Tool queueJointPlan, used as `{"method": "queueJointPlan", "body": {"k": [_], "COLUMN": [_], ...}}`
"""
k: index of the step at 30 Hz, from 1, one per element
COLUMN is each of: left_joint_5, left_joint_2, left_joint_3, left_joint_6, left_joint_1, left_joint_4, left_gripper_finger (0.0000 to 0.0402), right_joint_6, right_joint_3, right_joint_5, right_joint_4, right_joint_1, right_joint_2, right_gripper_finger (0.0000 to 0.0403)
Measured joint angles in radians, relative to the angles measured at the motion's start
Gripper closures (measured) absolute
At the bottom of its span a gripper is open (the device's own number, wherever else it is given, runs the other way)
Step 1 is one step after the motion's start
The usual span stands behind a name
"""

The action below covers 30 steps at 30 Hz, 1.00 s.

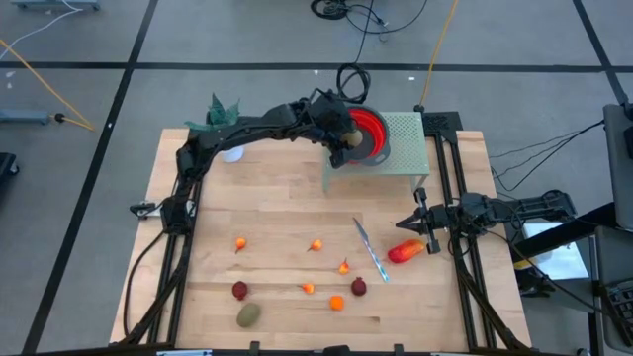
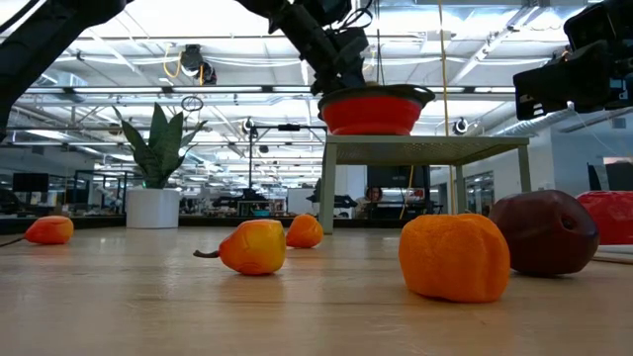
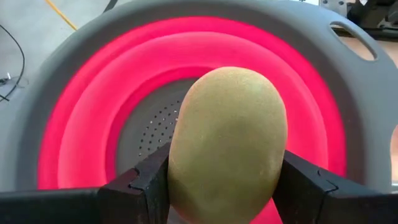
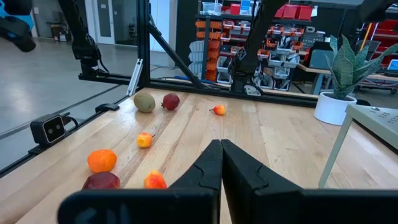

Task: Pick & Place Fruit
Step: Put the brown kiwi fruit into the red basket on the shelf

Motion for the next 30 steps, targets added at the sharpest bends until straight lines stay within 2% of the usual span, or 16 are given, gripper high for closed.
{"method": "queueJointPlan", "body": {"k": [16,25,30], "left_joint_5": [0.000,0.000,-0.004], "left_joint_2": [0.000,0.000,0.000], "left_joint_3": [0.000,0.000,-0.001], "left_joint_6": [0.001,0.007,0.008], "left_joint_1": [0.003,0.002,0.003], "left_joint_4": [-0.024,-0.023,0.006], "left_gripper_finger": [0.0182,0.0147,0.0140], "right_joint_6": [0.000,0.000,0.000], "right_joint_3": [0.000,0.000,0.000], "right_joint_5": [0.000,0.000,0.000], "right_joint_4": [0.000,0.000,0.000], "right_joint_1": [0.000,0.000,0.000], "right_joint_2": [0.000,0.000,0.000], "right_gripper_finger": [0.0403,0.0403,0.0403]}}
